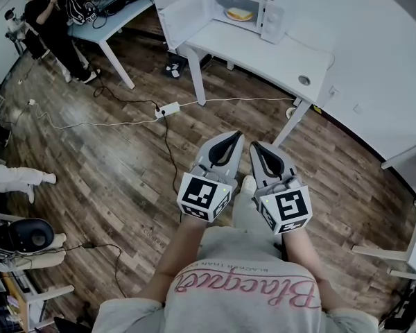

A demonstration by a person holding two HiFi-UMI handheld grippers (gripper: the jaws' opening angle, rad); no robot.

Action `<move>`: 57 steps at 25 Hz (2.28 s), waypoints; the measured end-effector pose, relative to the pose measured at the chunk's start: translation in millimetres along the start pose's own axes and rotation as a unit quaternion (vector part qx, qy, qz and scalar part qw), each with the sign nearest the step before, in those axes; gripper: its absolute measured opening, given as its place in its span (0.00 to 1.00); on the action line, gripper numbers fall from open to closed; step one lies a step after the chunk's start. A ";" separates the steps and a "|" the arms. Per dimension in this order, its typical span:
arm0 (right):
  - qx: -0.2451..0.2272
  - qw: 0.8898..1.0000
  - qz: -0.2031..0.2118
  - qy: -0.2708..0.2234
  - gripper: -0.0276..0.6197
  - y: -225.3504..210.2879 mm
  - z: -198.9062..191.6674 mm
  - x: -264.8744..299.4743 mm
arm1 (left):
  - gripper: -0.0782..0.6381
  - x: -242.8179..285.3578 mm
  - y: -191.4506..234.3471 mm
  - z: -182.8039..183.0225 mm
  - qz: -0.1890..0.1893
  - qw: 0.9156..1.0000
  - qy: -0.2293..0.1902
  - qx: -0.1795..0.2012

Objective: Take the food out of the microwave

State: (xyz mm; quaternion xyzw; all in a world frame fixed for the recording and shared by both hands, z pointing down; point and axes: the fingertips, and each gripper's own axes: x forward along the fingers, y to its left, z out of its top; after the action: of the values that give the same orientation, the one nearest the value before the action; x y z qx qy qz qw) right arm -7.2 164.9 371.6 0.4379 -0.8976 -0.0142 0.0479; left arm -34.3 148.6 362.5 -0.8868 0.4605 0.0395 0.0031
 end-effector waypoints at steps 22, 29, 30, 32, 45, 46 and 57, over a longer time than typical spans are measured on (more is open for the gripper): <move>-0.018 0.999 0.039 -0.002 0.06 -103.7 16.4 124.1 | 0.11 140.8 76.5 0.0 0.013 1.000 0.010 0.004; -0.017 0.999 0.046 0.004 0.06 -145.8 13.3 158.7 | 0.11 188.8 99.6 -4.2 0.027 1.000 0.010 -0.003; -0.016 0.999 0.047 0.004 0.06 -152.4 13.9 163.7 | 0.11 196.3 102.8 -3.7 0.029 1.000 0.010 -0.003; -0.014 0.999 0.051 0.003 0.06 -165.8 15.7 175.0 | 0.11 211.8 110.5 -1.7 0.034 0.999 0.009 -0.002; -0.007 0.998 0.065 -0.013 0.06 -234.9 20.5 216.7 | 0.11 286.2 135.1 -1.8 0.059 0.998 0.004 0.004; -0.005 0.998 0.065 -0.014 0.06 -238.0 20.7 217.7 | 0.11 289.3 135.0 -2.3 0.059 0.998 0.006 0.006; 0.013 0.998 0.064 -0.018 0.06 -260.6 16.3 234.0 | 0.11 310.1 148.0 -8.1 0.066 0.998 0.012 0.008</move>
State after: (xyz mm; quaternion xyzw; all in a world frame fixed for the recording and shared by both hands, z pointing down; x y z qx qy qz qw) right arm 52.6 -180.2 355.0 0.3799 -0.9246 -0.0071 0.0265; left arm 22.9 -190.1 352.5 -0.8549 0.5181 0.0249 0.0022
